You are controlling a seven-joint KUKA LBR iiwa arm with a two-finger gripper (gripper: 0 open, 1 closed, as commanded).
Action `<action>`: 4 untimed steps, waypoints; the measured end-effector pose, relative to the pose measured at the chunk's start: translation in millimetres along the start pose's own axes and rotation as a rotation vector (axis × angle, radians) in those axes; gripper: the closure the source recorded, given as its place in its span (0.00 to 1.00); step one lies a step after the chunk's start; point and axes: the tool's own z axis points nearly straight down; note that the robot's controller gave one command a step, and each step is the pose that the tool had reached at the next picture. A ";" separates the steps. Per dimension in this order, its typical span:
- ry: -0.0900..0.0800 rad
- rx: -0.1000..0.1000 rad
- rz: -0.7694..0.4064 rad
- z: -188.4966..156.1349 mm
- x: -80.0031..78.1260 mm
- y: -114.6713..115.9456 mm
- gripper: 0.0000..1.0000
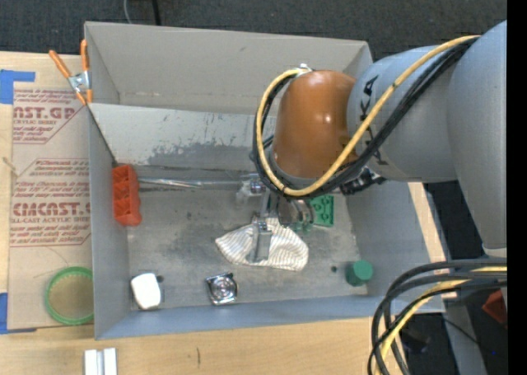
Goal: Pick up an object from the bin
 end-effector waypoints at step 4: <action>-0.008 -0.001 -0.252 69.4 -0.5 -41.3 1.00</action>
Offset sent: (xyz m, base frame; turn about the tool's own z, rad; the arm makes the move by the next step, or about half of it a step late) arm -0.0147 -0.0387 -0.0710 -0.1582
